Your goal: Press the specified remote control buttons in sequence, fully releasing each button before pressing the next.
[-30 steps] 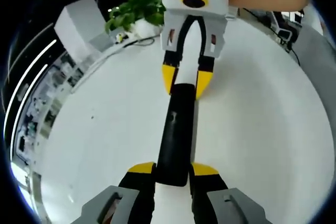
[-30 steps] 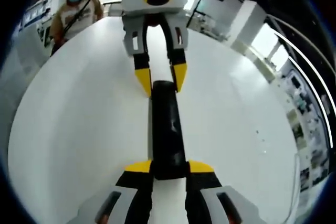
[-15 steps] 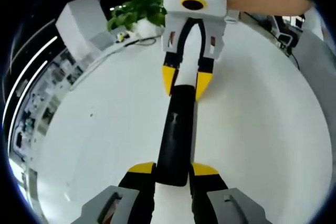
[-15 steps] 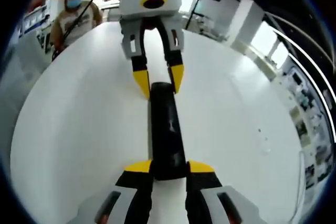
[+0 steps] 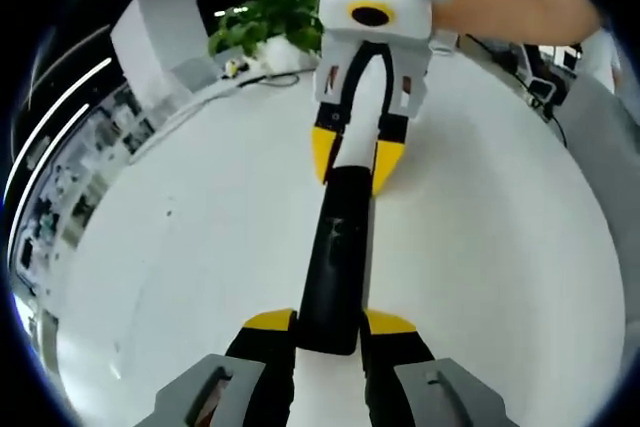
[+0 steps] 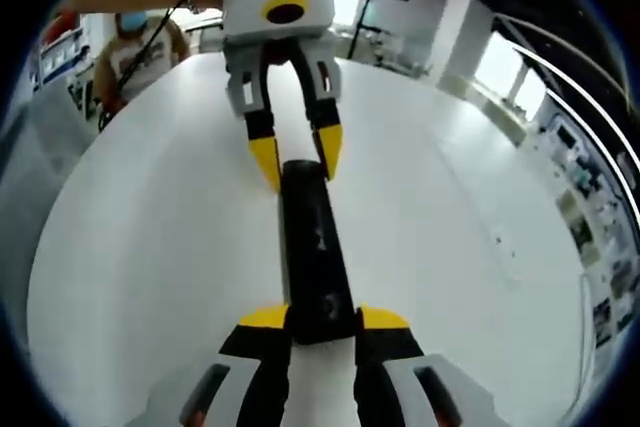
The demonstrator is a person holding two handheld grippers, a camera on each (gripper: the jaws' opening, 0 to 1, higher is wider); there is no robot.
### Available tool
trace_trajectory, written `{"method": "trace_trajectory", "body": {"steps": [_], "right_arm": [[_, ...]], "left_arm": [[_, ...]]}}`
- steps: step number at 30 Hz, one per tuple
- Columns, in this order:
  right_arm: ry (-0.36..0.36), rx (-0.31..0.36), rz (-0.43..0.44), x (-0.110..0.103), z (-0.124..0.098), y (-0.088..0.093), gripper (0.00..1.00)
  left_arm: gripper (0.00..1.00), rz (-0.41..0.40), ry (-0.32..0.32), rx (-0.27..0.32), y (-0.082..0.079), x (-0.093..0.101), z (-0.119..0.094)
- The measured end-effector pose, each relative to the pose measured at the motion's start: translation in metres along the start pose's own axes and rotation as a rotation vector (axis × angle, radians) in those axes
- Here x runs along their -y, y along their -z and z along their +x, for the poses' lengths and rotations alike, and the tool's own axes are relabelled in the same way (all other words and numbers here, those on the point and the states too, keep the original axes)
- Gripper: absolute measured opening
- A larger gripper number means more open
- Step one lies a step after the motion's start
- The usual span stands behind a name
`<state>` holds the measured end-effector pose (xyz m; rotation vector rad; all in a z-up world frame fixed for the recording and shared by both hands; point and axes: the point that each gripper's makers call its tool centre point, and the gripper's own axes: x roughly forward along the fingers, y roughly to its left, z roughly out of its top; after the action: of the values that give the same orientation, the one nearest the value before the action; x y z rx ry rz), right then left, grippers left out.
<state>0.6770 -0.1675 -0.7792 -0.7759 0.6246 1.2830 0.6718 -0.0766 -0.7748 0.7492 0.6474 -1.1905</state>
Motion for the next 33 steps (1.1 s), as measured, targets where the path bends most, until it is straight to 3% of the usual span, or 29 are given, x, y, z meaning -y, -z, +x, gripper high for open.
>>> {"method": "trace_trajectory", "body": {"steps": [33], "right_arm": [[-0.005, 0.012, 0.058, 0.0014, 0.0004, 0.0019, 0.22]], "left_arm": [[0.25, -0.046, 0.012, 0.033, 0.0020, -0.0020, -0.0003]]}}
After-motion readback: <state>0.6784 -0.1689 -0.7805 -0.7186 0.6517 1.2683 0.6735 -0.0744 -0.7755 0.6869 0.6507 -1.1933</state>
